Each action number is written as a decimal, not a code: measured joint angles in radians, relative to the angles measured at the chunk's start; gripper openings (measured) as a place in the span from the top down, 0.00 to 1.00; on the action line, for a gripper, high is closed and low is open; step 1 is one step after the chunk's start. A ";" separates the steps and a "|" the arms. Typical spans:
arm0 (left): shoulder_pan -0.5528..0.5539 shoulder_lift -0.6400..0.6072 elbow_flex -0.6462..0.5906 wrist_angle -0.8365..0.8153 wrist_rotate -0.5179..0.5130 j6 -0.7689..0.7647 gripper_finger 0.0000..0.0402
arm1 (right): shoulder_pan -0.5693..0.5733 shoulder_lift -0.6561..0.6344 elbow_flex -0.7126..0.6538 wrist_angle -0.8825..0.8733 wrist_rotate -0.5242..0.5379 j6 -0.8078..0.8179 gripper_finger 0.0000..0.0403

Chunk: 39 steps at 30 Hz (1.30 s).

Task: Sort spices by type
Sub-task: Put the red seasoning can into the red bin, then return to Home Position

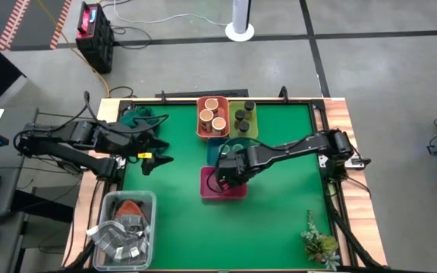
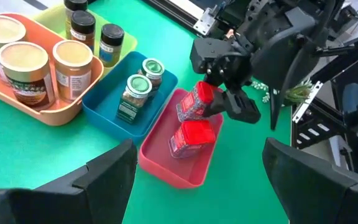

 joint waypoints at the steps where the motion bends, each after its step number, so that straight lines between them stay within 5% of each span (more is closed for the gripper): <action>1: 0.000 0.000 0.000 0.000 0.000 0.000 0.18 | -0.001 0.000 0.000 0.000 -0.015 0.016 0.41; 19: 0.000 0.000 0.000 0.001 0.015 -0.035 0.18 | -0.059 0.000 -0.008 0.060 -0.153 0.192 0.28; 27: -0.003 -0.001 0.000 0.002 0.064 -0.054 0.18 | -0.070 -0.022 -0.008 0.007 -0.131 0.163 0.26; 34: -0.080 -0.022 -0.002 0.098 -0.065 0.079 0.18 | -0.046 -0.164 -0.008 -0.001 0.087 0.008 0.27; 39: -0.156 -0.076 -0.104 0.369 -0.187 0.189 0.18 | -0.062 -0.314 -0.118 0.124 0.170 -0.100 0.28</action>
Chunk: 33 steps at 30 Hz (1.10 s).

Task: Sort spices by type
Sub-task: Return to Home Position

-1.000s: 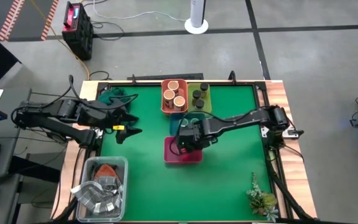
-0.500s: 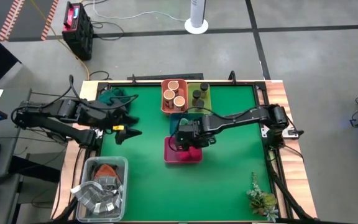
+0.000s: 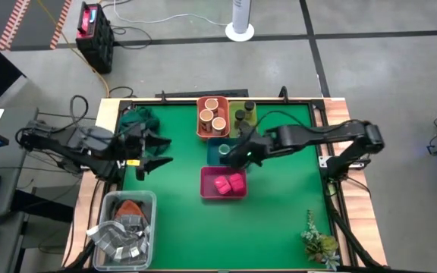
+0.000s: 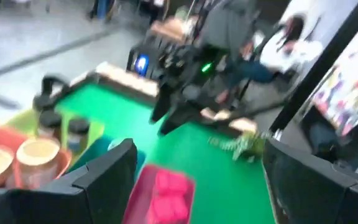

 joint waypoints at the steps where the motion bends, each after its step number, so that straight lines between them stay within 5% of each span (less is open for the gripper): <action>1: -0.009 -0.015 -0.033 0.058 -0.014 0.015 0.18 | -0.007 -0.032 -0.046 0.044 0.004 -0.003 0.28; 8: 0.009 -0.118 -0.248 0.197 -0.107 -0.020 0.18 | -0.047 -0.261 -0.468 0.531 -0.015 -0.111 0.28; 17: 0.140 -0.339 -0.456 0.253 -0.143 -0.088 0.18 | -0.145 -0.558 -0.854 0.873 -0.011 -0.102 0.28; 25: 0.231 -0.464 -0.634 0.354 -0.096 -0.132 0.18 | -0.186 -0.722 -1.102 1.177 0.095 -0.046 0.28; 33: 0.308 -0.563 -0.752 0.353 -0.040 -0.197 0.18 | -0.177 -0.823 -1.205 1.229 0.125 -0.028 0.28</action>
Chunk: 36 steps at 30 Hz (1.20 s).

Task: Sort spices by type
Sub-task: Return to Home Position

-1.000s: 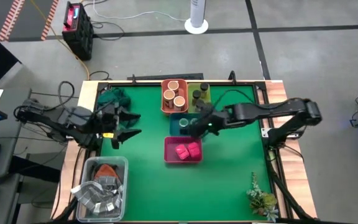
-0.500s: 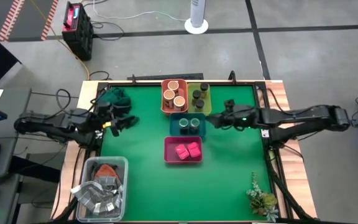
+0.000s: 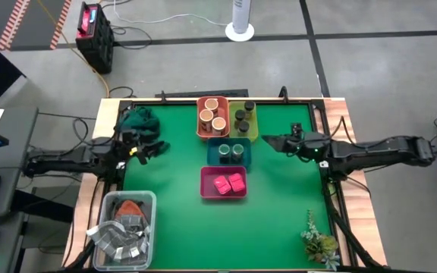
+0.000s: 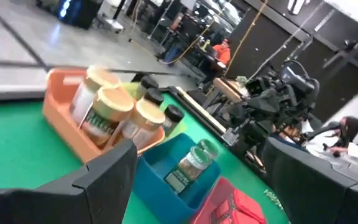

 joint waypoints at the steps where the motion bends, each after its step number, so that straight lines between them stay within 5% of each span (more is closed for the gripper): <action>1: 0.011 -0.012 -0.017 -0.003 0.010 -0.024 0.18 | 0.006 -0.017 -0.010 -0.005 0.002 0.000 0.28; 15: 0.020 -0.113 -0.148 0.012 0.074 -0.178 0.32 | 0.250 -0.288 -0.268 0.044 0.104 0.032 0.35; 27: -0.024 -0.112 -0.147 -0.266 0.058 -0.308 0.42 | 0.402 -0.394 -0.308 0.018 0.158 0.029 0.52; 31: -0.023 -0.112 -0.142 -0.338 -0.030 -0.196 0.42 | 0.429 -0.391 -0.308 -0.049 0.152 0.009 0.54; 36: -0.023 -0.095 -0.134 -0.389 -0.031 0.141 0.42 | 0.440 -0.380 -0.308 -0.198 0.150 -0.286 0.54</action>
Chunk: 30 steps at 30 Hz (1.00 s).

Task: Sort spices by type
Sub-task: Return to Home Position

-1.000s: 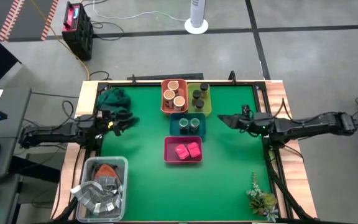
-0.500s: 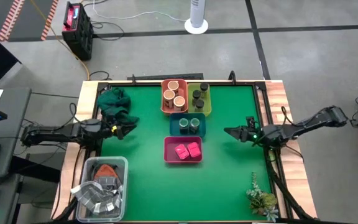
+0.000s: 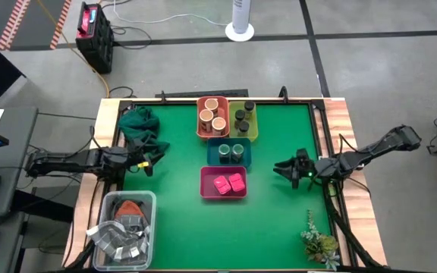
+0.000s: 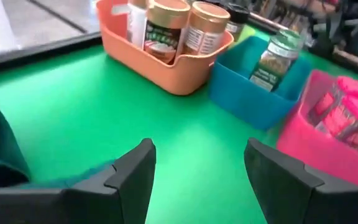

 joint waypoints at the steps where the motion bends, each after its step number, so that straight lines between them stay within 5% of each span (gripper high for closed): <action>1: 0.000 0.003 0.000 0.005 0.000 0.035 0.42 | 0.000 0.010 0.001 0.001 0.000 -0.045 0.54; 30: 0.000 0.004 -0.003 0.063 0.000 0.114 0.42 | 0.000 0.024 0.007 -0.005 0.000 -0.125 0.54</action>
